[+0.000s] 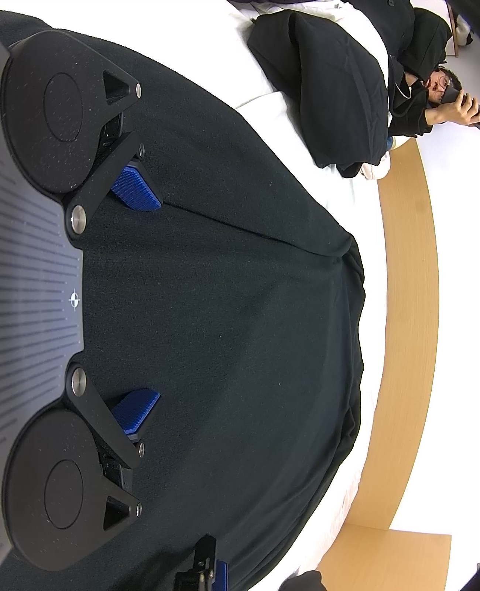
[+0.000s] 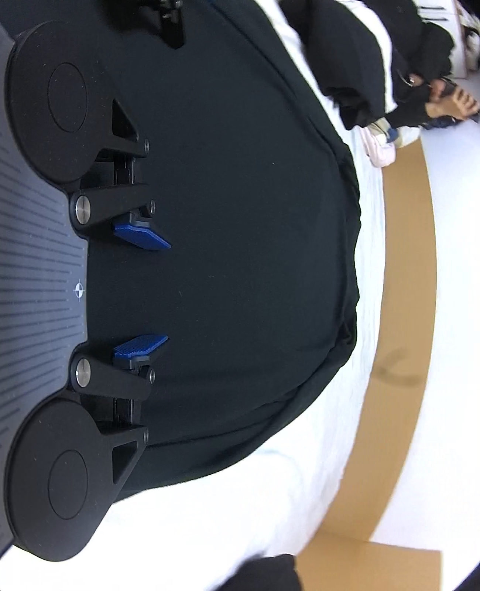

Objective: Fold clothes

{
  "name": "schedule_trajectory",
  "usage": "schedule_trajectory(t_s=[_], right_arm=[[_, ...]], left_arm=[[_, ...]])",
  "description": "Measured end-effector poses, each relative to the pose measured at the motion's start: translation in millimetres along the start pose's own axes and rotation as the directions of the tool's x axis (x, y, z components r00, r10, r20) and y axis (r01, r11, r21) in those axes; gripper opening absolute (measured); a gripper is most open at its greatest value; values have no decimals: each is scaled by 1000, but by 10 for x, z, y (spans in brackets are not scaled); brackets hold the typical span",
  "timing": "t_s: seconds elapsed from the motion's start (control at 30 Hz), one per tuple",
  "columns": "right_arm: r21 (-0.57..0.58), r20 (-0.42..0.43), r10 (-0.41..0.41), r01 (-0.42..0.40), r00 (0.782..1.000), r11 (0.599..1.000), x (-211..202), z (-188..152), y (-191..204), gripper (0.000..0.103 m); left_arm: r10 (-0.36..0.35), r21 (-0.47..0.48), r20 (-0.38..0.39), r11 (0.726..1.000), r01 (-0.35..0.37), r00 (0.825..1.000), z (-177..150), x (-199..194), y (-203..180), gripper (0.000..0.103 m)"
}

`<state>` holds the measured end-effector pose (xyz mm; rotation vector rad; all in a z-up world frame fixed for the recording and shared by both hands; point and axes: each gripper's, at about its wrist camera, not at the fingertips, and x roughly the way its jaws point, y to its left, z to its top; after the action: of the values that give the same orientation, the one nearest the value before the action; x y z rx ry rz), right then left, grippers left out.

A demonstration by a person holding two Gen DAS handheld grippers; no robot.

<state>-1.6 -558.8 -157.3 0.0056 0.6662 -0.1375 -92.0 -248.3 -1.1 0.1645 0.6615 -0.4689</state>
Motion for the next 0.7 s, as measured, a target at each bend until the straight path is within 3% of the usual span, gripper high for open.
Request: schedule_trajectory(t_s=[0.23,0.33,0.5,0.63,0.7], right_arm=[[-5,22,-27,27,999,1000,-50,-73,-7,55],[-7,32,-38,38,999,999,-72,-104,-10,63],[11,28,-79,78,996,997,-34,-125,-34,88],[77,5,-40,40,999,996,-1,-123,-157,92],[77,4,-32,32,999,997,1,-122,-165,93]], left_arm=[[3,2,-1,1000,-3,1000,0,-5,-3,103],[1,3,-4,1000,-1,1000,7,-6,3,103],[-25,31,-37,999,27,999,59,-2,38,103],[-25,29,-119,999,29,993,238,55,14,102],[-46,15,-122,999,48,991,343,83,-50,102]])
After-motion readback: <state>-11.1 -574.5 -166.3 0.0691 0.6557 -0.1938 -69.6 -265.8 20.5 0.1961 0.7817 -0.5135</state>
